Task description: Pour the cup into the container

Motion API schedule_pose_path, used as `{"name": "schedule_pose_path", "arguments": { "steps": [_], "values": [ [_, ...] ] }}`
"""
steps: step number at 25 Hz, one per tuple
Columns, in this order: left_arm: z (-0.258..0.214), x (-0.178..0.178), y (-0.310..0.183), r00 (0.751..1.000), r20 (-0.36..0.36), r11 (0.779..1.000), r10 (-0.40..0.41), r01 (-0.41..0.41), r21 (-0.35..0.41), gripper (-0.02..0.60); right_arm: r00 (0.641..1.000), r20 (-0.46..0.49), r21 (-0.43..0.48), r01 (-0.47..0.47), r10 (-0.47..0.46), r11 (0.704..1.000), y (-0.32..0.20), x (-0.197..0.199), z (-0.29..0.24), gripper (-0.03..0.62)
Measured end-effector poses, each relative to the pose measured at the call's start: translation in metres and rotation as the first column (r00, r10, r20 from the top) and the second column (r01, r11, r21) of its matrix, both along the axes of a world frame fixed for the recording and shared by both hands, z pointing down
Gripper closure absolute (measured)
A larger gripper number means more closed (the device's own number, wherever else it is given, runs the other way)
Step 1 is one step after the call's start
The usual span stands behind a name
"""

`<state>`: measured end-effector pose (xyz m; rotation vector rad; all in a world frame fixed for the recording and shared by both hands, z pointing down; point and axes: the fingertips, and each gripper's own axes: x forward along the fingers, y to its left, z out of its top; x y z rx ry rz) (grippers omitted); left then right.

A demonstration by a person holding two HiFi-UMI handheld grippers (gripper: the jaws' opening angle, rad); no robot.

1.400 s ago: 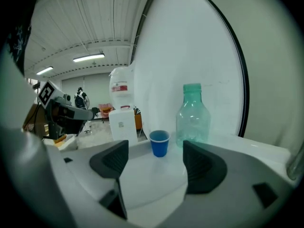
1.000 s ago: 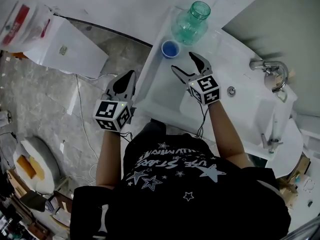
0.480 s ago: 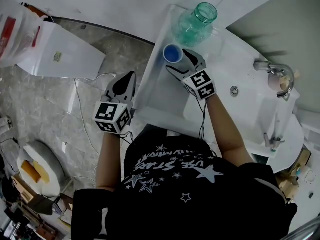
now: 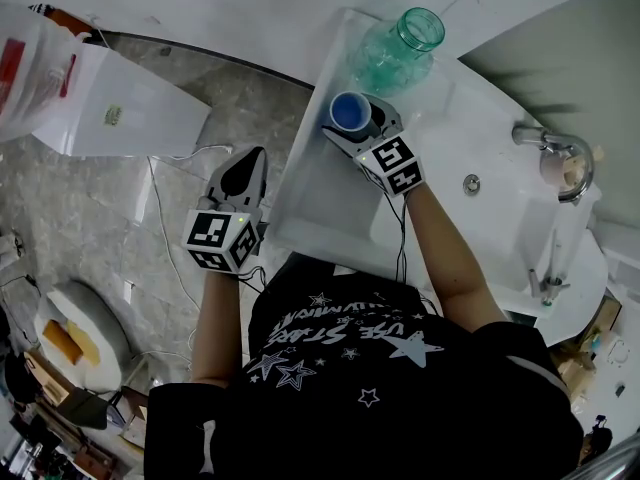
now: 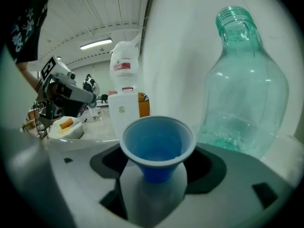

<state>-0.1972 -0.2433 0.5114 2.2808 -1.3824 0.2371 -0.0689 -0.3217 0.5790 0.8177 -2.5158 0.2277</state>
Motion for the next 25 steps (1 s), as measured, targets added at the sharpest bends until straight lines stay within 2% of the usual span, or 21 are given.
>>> {"name": "schedule_pose_path", "arguments": {
  "steps": [4, 9, 15, 19, 25],
  "values": [
    [0.000, 0.002, -0.001, 1.000, -0.002, 1.000, 0.003, -0.003, 0.001, 0.571, 1.000, -0.009, 0.017, -0.022, 0.022, 1.000, -0.004, 0.001, 0.000, 0.286],
    [-0.001, 0.006, 0.001, 1.000, -0.002, 1.000, 0.009, -0.009, 0.004, 0.571, 1.000, 0.010, 0.027, -0.024, 0.023, 0.999, -0.002, 0.002, -0.007, 0.295],
    [-0.008, 0.011, 0.004, 1.000, -0.003, 1.000, 0.015, -0.015, 0.018, 0.571, 0.997, 0.065, 0.040, -0.046, 0.043, 0.998, 0.004, 0.009, -0.040, 0.298],
    [-0.021, 0.021, 0.005, 0.999, -0.002, 0.998, 0.033, -0.033, 0.047, 0.571, 0.994, 0.096, 0.008, -0.044, 0.043, 0.999, 0.013, 0.021, -0.061, 0.298],
    [-0.047, 0.042, 0.008, 0.998, 0.006, 0.993, 0.061, -0.061, 0.105, 0.571, 0.990, 0.126, 0.023, -0.068, 0.065, 0.997, 0.023, 0.050, -0.107, 0.301]
  ]
}}
